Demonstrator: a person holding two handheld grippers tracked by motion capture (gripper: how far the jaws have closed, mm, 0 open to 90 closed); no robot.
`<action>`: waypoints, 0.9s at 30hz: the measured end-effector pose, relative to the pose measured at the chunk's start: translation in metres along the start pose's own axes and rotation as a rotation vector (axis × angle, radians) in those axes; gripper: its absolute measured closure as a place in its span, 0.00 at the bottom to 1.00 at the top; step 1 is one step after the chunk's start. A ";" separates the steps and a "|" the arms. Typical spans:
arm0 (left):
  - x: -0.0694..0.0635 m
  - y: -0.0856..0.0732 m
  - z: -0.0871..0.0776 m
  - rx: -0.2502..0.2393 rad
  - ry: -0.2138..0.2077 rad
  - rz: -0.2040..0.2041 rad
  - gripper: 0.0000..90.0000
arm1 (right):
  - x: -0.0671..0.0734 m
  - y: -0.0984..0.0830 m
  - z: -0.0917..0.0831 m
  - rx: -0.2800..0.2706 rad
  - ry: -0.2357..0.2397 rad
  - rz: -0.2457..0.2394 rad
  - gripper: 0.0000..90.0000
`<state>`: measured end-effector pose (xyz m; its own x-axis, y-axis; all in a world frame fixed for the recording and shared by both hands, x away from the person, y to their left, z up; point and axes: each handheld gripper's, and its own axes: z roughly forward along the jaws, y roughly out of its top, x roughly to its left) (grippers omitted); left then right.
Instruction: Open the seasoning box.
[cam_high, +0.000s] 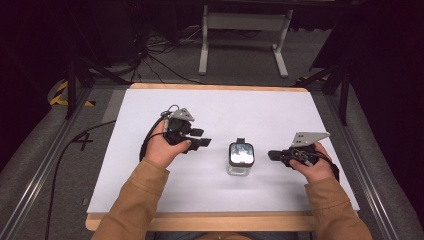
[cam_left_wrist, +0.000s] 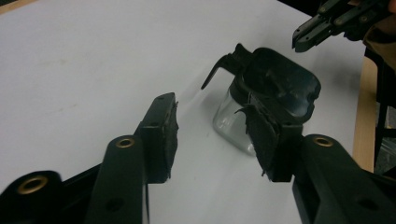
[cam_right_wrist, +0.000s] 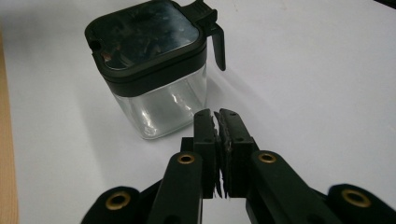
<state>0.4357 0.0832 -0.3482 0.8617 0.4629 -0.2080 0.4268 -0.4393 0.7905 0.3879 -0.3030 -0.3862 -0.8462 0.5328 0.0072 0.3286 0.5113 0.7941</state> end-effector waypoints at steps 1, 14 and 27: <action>0.001 0.005 0.004 -0.002 -0.017 0.012 0.62 | 0.000 0.000 0.000 -0.002 0.002 -0.001 0.96; -0.002 0.041 0.056 0.018 -0.140 0.016 0.81 | 0.005 0.003 0.005 -0.002 0.040 -0.010 0.95; 0.002 0.044 0.091 0.039 -0.205 -0.034 0.95 | 0.009 0.004 0.012 0.012 0.066 -0.019 0.95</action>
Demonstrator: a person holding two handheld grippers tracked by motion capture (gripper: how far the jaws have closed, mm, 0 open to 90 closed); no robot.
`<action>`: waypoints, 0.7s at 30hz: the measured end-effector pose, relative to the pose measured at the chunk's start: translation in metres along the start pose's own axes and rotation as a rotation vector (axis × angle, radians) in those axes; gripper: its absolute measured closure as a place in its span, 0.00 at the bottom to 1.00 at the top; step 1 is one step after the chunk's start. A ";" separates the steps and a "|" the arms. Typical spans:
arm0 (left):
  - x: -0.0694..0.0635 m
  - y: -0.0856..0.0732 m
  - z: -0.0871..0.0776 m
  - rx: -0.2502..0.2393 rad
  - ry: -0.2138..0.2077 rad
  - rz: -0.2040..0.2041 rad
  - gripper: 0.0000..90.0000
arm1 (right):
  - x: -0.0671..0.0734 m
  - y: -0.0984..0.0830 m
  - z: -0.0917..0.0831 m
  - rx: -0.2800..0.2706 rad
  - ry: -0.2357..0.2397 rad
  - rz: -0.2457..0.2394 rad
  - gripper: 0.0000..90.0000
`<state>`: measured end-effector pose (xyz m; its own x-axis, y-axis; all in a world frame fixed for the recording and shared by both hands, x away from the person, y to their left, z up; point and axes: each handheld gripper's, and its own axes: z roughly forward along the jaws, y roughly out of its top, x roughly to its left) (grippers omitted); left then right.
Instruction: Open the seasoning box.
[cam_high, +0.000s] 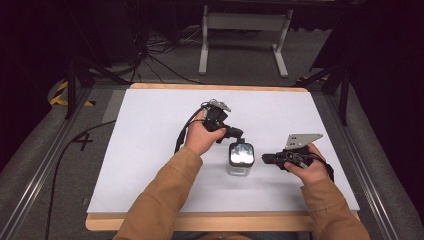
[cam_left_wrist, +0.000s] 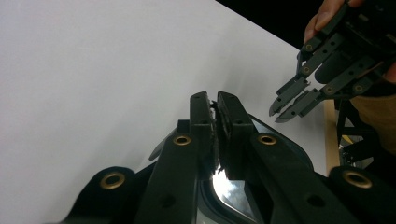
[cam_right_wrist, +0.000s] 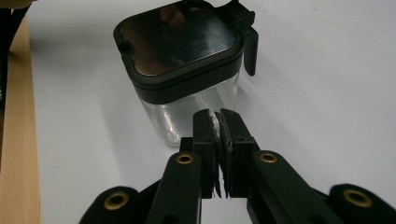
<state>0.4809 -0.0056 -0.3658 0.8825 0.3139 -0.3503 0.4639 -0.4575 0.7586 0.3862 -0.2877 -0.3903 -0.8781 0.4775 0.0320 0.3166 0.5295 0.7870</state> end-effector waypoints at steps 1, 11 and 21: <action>0.000 0.000 0.002 0.001 0.001 -0.001 0.96 | 0.000 0.000 0.000 0.000 0.002 0.000 0.95; 0.002 0.000 0.009 0.016 0.007 0.002 0.97 | 0.002 0.000 0.004 0.004 0.013 -0.004 0.95; 0.003 -0.001 0.009 0.011 0.009 -0.023 1.00 | 0.003 0.002 0.004 0.004 0.016 -0.011 0.95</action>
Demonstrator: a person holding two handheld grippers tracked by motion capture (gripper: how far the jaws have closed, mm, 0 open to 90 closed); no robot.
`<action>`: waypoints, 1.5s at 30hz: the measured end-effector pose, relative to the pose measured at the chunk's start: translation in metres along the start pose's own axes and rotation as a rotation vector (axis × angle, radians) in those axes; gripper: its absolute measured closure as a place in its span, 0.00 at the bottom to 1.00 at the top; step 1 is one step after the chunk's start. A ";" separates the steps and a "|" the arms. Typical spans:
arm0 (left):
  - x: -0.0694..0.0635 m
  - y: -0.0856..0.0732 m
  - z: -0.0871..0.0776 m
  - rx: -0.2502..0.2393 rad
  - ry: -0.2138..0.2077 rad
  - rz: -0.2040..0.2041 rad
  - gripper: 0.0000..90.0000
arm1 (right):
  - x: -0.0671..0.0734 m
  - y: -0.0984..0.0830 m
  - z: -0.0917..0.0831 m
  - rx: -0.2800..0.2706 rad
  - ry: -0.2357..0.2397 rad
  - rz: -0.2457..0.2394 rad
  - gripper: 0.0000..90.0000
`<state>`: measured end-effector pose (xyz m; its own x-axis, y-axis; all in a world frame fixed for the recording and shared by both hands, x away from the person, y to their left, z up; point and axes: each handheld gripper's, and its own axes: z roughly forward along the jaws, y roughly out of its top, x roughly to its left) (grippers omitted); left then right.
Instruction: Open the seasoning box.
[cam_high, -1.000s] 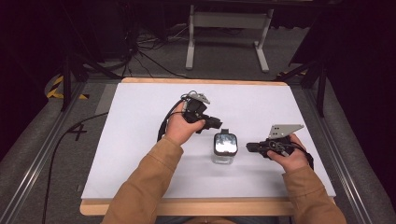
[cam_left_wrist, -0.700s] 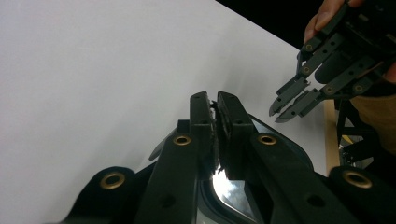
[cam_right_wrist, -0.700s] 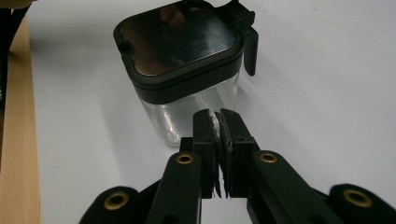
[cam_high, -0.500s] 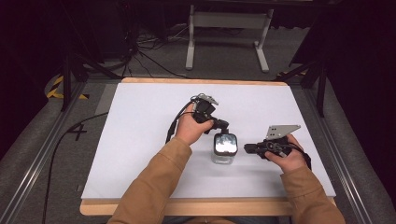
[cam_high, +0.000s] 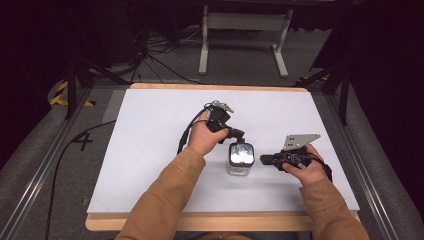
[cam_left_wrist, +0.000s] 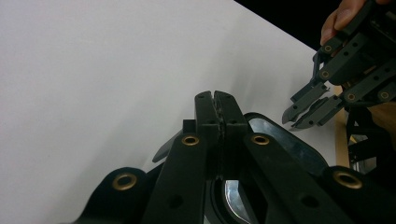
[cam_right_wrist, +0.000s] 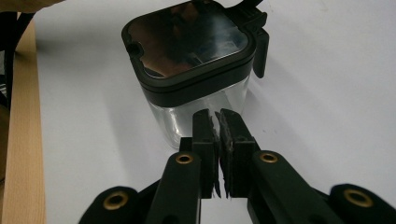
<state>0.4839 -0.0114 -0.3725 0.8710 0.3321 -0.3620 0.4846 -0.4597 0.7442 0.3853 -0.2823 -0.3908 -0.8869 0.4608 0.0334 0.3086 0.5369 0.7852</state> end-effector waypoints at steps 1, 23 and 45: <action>0.000 0.000 0.000 0.004 -0.002 -0.003 1.00 | 0.000 0.000 0.000 -0.002 0.001 -0.001 0.95; 0.002 0.000 0.000 0.011 -0.011 -0.017 0.99 | 0.018 0.015 -0.006 0.038 0.086 -0.026 1.00; 0.004 0.001 0.000 0.012 -0.020 -0.035 0.99 | 0.028 0.021 0.004 0.073 0.123 -0.049 1.00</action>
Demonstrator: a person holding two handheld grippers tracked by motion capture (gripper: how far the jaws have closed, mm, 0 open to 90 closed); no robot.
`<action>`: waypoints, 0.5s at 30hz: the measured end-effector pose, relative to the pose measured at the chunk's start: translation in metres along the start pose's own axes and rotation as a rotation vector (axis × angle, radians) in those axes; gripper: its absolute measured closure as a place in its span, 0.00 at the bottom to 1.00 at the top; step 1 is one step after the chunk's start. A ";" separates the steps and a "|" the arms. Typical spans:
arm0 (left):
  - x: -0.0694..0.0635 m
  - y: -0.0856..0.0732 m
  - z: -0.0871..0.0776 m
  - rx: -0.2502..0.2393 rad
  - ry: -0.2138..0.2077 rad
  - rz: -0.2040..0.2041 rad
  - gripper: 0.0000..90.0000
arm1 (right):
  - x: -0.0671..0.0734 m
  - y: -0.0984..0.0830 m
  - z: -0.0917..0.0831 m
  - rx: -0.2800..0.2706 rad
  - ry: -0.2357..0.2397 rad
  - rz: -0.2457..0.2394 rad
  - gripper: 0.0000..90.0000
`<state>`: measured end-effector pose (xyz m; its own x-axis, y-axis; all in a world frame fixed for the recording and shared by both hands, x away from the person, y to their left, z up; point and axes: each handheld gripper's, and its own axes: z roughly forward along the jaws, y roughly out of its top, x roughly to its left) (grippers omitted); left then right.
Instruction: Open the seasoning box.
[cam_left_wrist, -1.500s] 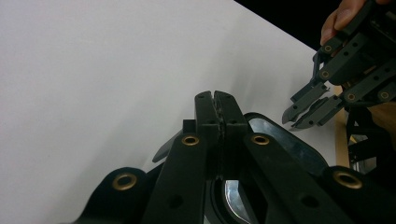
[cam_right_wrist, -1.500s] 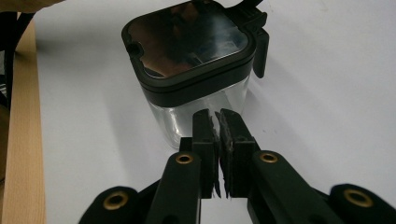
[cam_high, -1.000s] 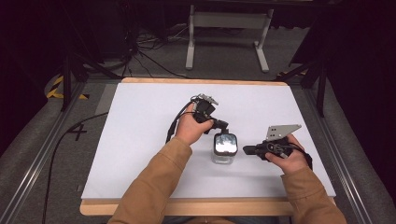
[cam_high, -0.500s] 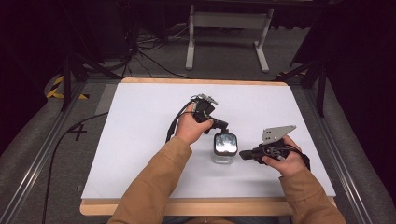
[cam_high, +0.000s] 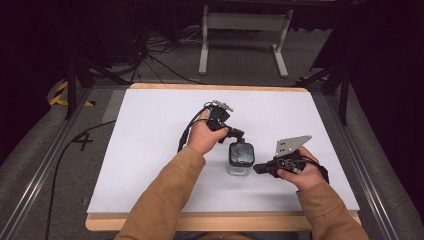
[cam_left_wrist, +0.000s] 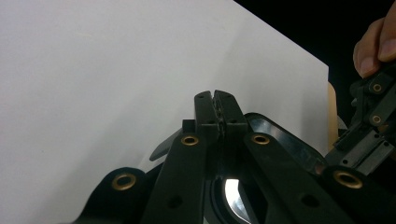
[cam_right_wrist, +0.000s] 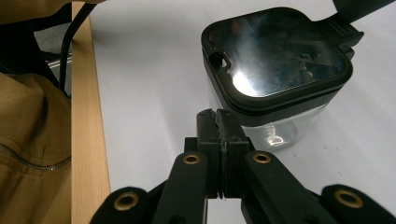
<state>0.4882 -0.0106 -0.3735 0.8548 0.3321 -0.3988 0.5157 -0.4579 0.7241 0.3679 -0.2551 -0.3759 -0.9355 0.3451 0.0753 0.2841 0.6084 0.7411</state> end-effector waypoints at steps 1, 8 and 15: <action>0.000 0.000 0.000 0.000 0.000 0.002 0.99 | 0.000 0.000 0.000 0.000 0.001 0.000 1.00; 0.001 0.000 0.001 -0.009 -0.010 -0.014 0.99 | -0.001 -0.001 0.003 -0.014 -0.005 0.013 1.00; 0.001 0.000 0.001 -0.008 -0.007 -0.016 0.99 | -0.001 -0.001 0.005 -0.047 -0.019 0.022 1.00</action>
<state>0.4891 -0.0107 -0.3747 0.8470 0.3333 -0.4141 0.5286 -0.4459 0.7223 0.3699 -0.2526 -0.3799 -0.9248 0.3718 0.0801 0.2943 0.5663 0.7699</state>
